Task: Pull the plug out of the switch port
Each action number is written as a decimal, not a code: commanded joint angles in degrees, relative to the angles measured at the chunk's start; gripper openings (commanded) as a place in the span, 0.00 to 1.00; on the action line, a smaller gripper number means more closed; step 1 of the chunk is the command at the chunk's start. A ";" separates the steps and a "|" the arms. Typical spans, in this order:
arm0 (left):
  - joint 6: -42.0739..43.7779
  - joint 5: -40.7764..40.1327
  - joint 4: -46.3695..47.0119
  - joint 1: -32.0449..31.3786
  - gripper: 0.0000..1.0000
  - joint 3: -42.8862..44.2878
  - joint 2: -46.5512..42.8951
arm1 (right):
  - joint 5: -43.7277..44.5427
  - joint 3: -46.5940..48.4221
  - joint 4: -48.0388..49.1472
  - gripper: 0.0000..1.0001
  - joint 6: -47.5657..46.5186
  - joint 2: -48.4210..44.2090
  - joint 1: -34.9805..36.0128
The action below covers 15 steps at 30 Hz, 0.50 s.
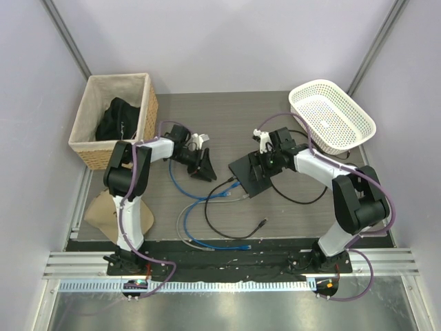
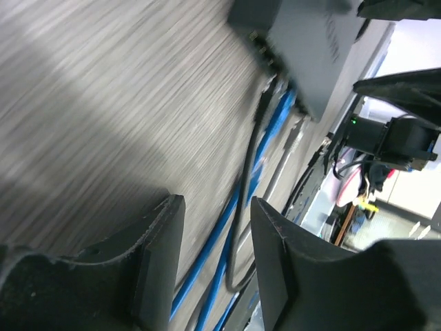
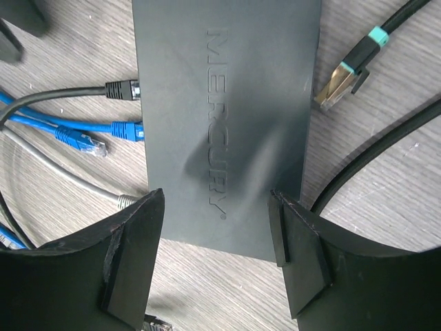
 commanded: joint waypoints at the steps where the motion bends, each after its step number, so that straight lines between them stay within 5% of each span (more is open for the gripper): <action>1: 0.88 -4.49 0.30 -4.29 0.49 3.42 4.81 | -0.66 3.34 -1.24 0.70 0.30 1.27 -0.09; 7: 2.20 -8.18 -1.90 -7.99 0.33 4.48 5.51 | -0.40 5.28 -0.98 0.70 0.04 3.56 -0.09; 12: 2.73 -11.00 -4.62 -6.67 0.03 4.74 6.04 | 0.21 5.19 -0.55 0.70 -1.36 3.12 -0.09; 15: 3.78 -11.44 -6.82 -5.00 0.00 4.31 5.60 | 0.13 4.14 -0.10 0.70 -1.37 2.51 -0.09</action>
